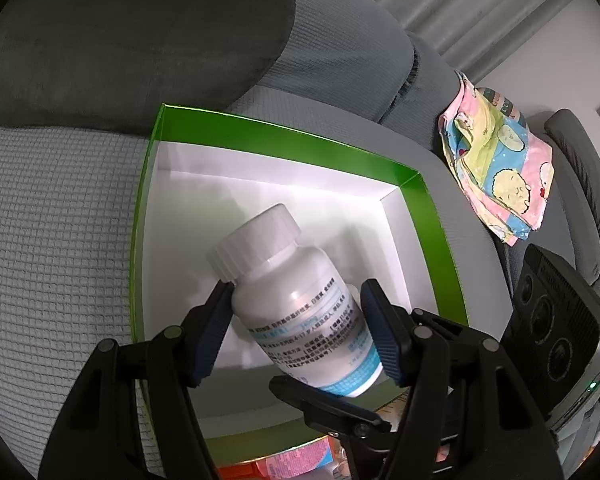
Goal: Organize rigid objects
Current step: 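Lower the blue-label bottle into the box and open the right tool, then withdraw the right tool from the box back toward the pile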
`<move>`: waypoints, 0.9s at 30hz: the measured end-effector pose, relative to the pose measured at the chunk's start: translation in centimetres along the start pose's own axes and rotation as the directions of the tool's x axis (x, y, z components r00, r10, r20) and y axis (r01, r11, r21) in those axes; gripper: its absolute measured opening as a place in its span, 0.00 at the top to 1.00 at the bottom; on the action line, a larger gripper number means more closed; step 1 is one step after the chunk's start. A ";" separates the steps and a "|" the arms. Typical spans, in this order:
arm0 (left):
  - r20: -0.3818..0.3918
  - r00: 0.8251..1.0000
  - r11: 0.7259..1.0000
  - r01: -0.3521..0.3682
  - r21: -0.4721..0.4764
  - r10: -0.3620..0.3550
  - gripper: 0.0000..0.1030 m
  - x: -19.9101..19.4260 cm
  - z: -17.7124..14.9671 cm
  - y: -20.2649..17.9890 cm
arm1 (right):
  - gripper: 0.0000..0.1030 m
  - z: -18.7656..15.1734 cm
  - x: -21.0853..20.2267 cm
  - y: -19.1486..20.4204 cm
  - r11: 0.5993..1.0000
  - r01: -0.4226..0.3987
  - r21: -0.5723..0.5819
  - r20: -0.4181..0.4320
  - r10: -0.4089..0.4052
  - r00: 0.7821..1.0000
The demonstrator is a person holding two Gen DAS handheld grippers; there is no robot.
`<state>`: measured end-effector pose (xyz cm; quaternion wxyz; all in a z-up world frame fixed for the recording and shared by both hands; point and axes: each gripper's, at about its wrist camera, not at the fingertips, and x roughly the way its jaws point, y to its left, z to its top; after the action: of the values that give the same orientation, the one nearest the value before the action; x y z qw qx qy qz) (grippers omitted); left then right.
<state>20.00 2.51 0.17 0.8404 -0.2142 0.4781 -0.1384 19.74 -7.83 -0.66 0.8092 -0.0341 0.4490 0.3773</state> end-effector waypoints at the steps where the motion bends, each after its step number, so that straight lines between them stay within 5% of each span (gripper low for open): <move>1: -0.001 1.000 1.000 -0.004 0.000 0.004 0.38 0.0 0.0 -0.1 | 0.46 0.0 0.0 0.0 1.000 0.002 0.005 -0.003 -0.002 1.000; 5: 0.000 0.999 0.999 -0.041 0.003 0.041 0.35 0.1 -0.1 -0.4 | 0.46 -0.1 -0.1 0.0 1.000 0.028 0.011 -0.003 -0.028 1.000; 11: 0.029 0.993 0.993 -0.113 0.020 0.112 0.12 -0.6 -0.4 -0.8 | 0.42 -0.4 -1.4 -0.5 0.995 0.094 0.027 0.020 -0.095 0.995; 27: 0.181 0.955 0.948 -0.266 0.173 0.235 0.01 -5.3 -4.4 -5.3 | 0.38 -6.4 -10.3 0.6 0.987 0.145 0.070 0.178 -0.155 0.972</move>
<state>13.34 -0.76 4.76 0.9035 -0.0785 0.4173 -0.0591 11.69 -15.89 3.41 0.8739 -0.0103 0.3793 0.3039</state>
